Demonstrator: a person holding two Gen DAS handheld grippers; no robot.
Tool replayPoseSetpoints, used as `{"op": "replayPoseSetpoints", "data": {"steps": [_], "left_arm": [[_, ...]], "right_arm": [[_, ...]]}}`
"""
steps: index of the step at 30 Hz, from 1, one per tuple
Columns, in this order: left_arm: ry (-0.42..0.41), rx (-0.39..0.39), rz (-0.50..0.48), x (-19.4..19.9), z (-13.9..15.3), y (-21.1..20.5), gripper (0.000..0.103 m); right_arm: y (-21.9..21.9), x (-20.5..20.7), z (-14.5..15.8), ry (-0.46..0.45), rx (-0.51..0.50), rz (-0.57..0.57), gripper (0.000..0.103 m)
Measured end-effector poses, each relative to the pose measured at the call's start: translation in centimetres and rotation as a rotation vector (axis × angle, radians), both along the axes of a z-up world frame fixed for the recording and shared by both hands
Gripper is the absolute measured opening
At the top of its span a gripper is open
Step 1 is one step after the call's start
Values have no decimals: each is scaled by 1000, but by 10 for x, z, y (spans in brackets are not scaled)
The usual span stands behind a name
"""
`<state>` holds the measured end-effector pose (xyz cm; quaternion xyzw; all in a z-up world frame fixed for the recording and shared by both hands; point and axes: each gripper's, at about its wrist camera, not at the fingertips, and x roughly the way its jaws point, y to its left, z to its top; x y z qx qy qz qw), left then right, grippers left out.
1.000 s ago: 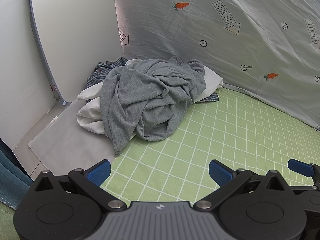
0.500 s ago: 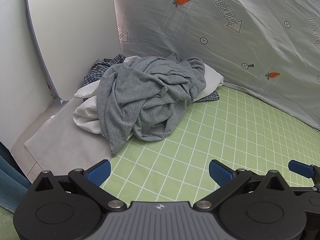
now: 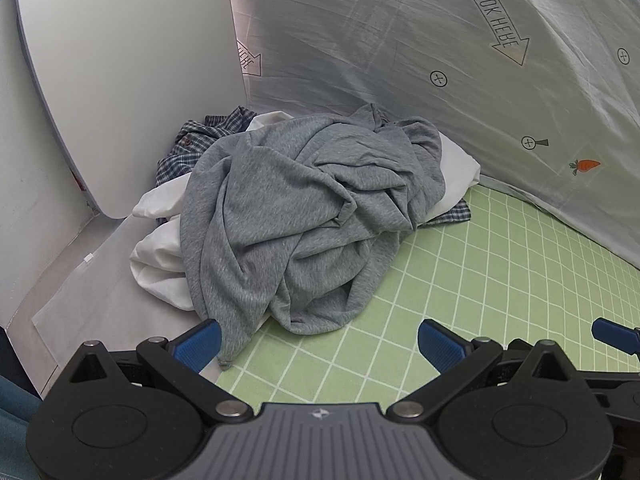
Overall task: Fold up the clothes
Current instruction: 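Grasp the grey sweatpants with the left gripper while the right gripper grasps them too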
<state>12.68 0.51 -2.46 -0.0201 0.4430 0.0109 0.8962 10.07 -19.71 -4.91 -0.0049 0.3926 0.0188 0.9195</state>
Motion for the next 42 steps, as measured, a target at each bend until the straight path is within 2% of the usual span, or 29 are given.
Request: {"op": "replayPoseSetpoints", "data": {"steps": [8,10,11,13,17,18,19,21,22,23,24,25,26,30,36,39,42], "left_arm": [[14,21,92,90,-21,42,101],[16,11,104,108,-26,54,98],[19,3,106,116,-29,59,95],[30,-9,105,131,-36,67,89],[38,-38,93,148,-46,74,66],[35,-50,93,150,-46,74,59],[30,-65,97,150,-46,74,54],[26,-82,106,150,-44,71,25],[22,-74,101,149,-42,69,19],[15,-58,91,147,-39,66,13],[4,-45,80,145,-37,63,11],[-11,-35,71,141,-33,61,11],[-27,-33,63,136,-29,59,10],[-111,-44,36,112,-4,52,9],[-187,-63,-30,60,30,26,8],[-197,-69,-69,27,37,7,8],[-175,-93,-95,-5,34,-12,8]], "right_arm": [[20,110,-14,-40,-23,31,102],[29,135,-18,-50,-11,57,97],[34,146,-20,-53,-4,70,95],[42,170,-25,-60,10,97,86],[50,181,-30,-63,45,119,75],[52,182,-31,-64,54,124,71],[53,184,-32,-65,62,128,62],[57,188,-35,-66,80,138,52],[58,189,-36,-66,89,142,37],[60,191,-37,-67,97,147,29],[62,193,-38,-68,106,152,13],[61,189,-35,-81,110,151,4],[58,182,-29,-105,112,146,3],[46,150,-4,-196,112,126,3],[26,87,27,-305,71,73,2],[6,50,33,-324,68,30,2],[-16,15,36,-327,64,-7,2]]}}
